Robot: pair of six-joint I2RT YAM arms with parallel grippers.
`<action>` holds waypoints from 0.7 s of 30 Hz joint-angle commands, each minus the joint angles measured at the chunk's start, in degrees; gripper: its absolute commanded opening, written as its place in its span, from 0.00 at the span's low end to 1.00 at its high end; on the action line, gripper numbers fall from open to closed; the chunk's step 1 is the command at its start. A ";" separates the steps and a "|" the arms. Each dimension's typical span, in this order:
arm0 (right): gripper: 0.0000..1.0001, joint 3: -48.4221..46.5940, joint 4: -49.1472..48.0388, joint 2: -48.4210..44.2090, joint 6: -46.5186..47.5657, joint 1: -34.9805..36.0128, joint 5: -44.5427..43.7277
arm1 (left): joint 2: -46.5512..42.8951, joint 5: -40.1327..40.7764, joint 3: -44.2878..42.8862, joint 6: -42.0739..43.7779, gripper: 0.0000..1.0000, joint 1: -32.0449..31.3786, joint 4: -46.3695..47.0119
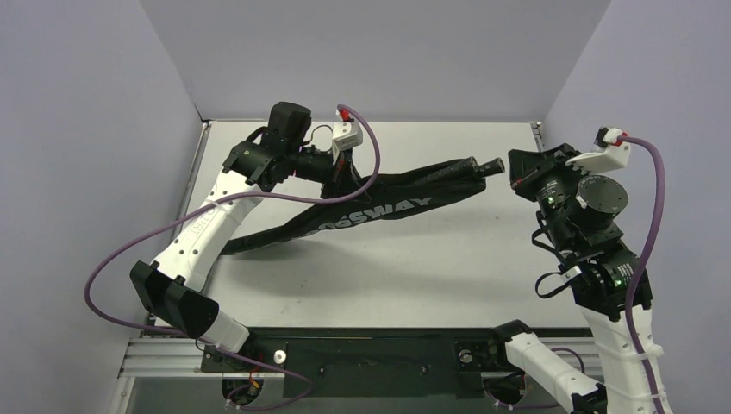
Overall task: Pack up the badminton gear
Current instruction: Adjust the racket in the racket bag.
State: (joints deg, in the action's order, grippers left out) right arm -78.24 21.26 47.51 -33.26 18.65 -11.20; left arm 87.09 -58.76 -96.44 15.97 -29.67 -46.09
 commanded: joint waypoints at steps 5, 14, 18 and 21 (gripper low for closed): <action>0.00 3.56 -5.84 2.01 -3.44 0.82 8.80 | -2.84 -2.40 -0.42 -1.09 0.00 -0.34 4.90; 0.00 4.06 -4.93 5.10 -0.24 8.87 8.16 | -2.67 -1.84 -0.28 -2.33 0.00 -0.68 6.79; 0.00 6.17 -5.49 6.02 -0.23 11.36 7.94 | -2.28 -1.76 -0.81 -3.34 0.00 -1.10 7.93; 0.00 7.92 -5.50 6.46 -0.54 12.82 7.38 | -2.03 -1.77 -1.28 -3.97 0.00 -1.49 8.56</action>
State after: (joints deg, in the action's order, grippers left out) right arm -73.06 15.59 52.53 -33.95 28.53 -6.48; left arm 87.00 -56.14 -95.70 14.15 -29.69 -45.71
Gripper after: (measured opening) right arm 0.001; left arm 0.056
